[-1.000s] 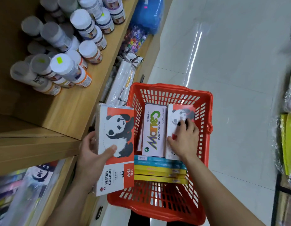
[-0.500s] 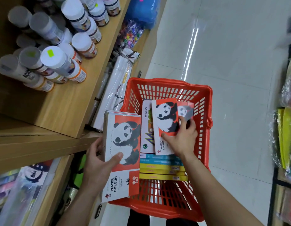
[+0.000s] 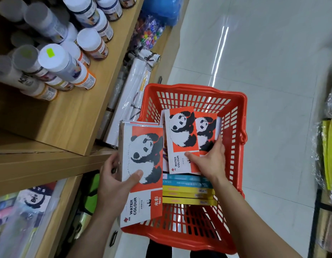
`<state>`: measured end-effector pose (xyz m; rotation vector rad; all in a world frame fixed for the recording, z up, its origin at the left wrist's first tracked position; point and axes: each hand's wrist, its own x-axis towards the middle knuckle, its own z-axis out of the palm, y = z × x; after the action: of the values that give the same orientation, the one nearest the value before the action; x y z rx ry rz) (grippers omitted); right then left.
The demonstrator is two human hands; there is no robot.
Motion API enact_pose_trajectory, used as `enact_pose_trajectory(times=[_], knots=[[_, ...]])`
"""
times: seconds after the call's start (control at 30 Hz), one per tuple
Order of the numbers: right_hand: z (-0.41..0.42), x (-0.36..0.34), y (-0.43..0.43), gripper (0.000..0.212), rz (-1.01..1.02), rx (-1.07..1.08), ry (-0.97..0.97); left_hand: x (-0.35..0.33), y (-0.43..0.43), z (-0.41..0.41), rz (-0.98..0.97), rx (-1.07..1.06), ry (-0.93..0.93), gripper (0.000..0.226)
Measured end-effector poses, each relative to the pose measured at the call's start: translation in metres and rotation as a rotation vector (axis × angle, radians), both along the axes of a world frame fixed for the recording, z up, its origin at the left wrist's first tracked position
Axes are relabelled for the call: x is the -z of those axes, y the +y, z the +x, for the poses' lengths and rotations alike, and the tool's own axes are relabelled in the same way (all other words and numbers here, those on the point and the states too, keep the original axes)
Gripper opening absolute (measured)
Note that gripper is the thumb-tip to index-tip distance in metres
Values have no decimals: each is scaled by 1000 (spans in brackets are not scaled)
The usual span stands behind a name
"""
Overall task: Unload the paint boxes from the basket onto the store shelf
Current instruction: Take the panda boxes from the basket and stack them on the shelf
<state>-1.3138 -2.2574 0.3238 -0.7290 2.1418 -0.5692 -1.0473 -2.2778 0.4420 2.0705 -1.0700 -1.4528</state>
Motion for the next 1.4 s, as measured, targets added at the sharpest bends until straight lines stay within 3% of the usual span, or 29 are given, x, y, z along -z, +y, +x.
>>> enact_pose_trajectory(times=[0.23, 0.37, 0.53, 0.7, 0.8, 1.0, 1.13, 1.27, 1.33, 1.4], knots=[[7, -7, -11, 142, 6, 56, -48, 3, 2, 0, -24, -14, 38, 75], [21, -12, -17, 110, -51, 38, -80, 2, 2, -1, -20, -31, 25, 74], [50, -10, -26, 94, -43, -29, -144, -4, 0, -5, -27, -27, 14, 69], [32, -17, -17, 47, -114, 173, -43, -4, 2, -3, -43, -23, 32, 68], [10, -32, -6, 34, -207, 292, -59, -6, 3, -1, -47, -29, 65, 68], [17, -52, -21, 33, -381, 346, -284, -9, 11, 12, -43, -48, 79, 71], [49, -32, -44, 56, -254, 236, -487, -11, 14, 26, -45, -74, 19, 71], [72, -16, -47, 67, -129, -29, -249, -17, 11, 35, -51, -92, 7, 73], [79, -16, -41, 75, -121, -48, -247, -18, 11, 38, -40, -100, 12, 72], [86, -18, -35, 66, -153, -89, -296, -18, 12, 38, -35, -108, 13, 73]])
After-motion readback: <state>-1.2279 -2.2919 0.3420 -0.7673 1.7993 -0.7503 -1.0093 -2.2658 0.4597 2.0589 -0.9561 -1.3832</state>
